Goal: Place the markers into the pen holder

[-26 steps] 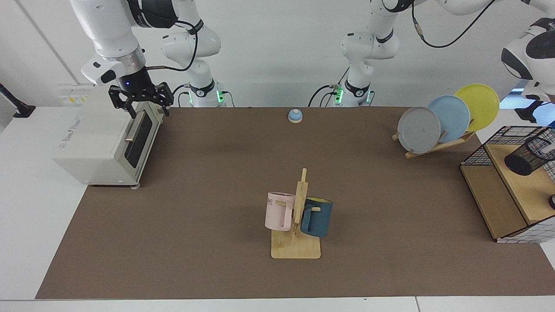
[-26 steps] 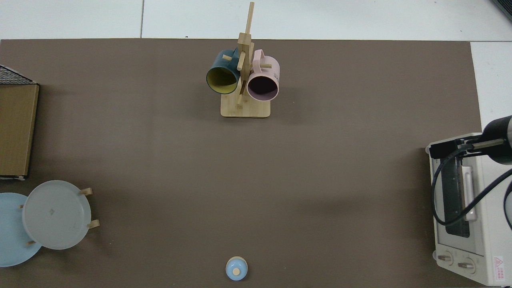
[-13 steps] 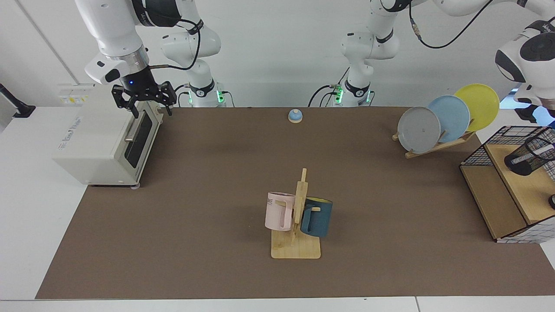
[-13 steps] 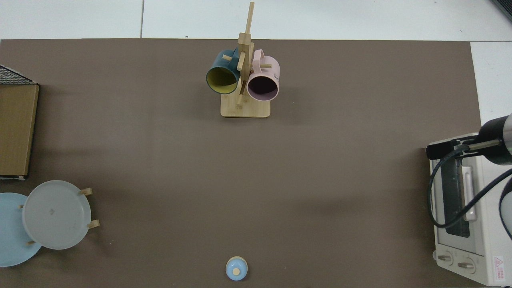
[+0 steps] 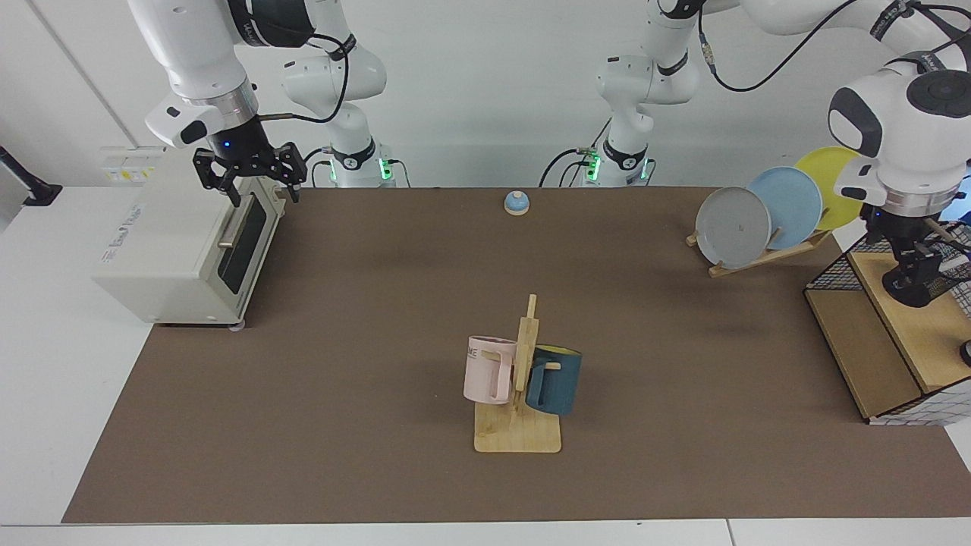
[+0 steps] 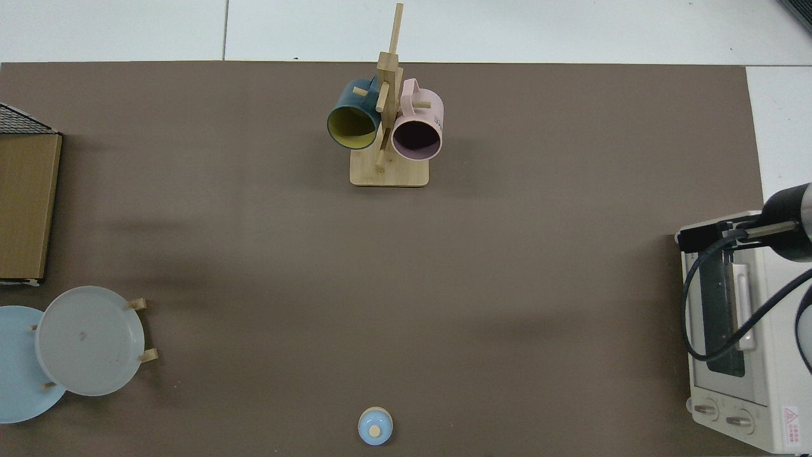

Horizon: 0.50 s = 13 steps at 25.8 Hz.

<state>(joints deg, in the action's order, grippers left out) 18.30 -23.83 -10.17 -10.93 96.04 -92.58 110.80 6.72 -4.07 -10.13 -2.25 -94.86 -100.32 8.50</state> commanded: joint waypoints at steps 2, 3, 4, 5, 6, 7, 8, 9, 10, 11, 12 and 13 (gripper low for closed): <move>-3.54 3.69 -2.30 2.76 -17.08 -1.45 -8.76 1.00 | 0.31 -1.90 0.99 1.28 0.38 0.30 -0.33 1.00; -3.63 4.66 -2.31 3.11 -19.11 -1.98 -8.76 1.00 | 0.31 -1.90 0.99 1.28 0.38 0.30 -0.33 1.00; -3.80 5.62 -2.31 3.54 -20.70 -2.59 -8.59 1.00 | 0.31 -1.90 0.99 1.28 0.38 0.30 -0.33 1.00; -4.32 6.59 -2.31 3.81 -22.11 -3.30 -8.24 1.00 | 0.31 -1.90 0.99 1.28 0.38 0.30 -0.33 1.00; -5.29 7.30 -2.39 4.07 -23.60 -3.83 -8.15 1.00 | 0.31 -1.90 0.99 1.28 0.38 0.30 -0.33 1.00; -6.60 7.83 -2.40 4.51 -25.53 -4.35 -8.06 1.00 | 0.31 -1.90 0.99 1.28 0.38 0.30 -0.33 1.00; -7.66 8.18 -2.40 5.04 -27.46 -5.05 -8.06 1.00 | 0.31 -1.90 0.99 1.28 0.38 0.30 -0.33 1.00; -8.02 8.97 -2.48 5.74 -29.92 -6.45 -7.97 1.00 | 0.31 -1.90 0.99 1.28 0.38 0.30 -0.33 1.00; -8.02 9.93 -2.74 6.44 -31.94 -7.51 -7.89 1.00 | 0.31 -1.90 0.99 1.28 0.38 0.30 -0.33 1.00; -8.02 10.81 -3.01 7.15 -34.05 -8.22 -8.15 1.00 | 0.31 -1.90 0.99 1.28 0.38 0.30 -0.33 1.00; -8.11 11.43 -3.10 7.50 -36.34 -8.49 -8.76 1.00 | 0.31 -1.90 0.99 1.28 0.38 0.30 -0.33 1.00; -8.20 11.87 -3.10 7.50 -39.58 -8.58 -9.02 1.00 | 0.31 -1.90 0.99 1.28 0.38 0.30 -0.33 1.00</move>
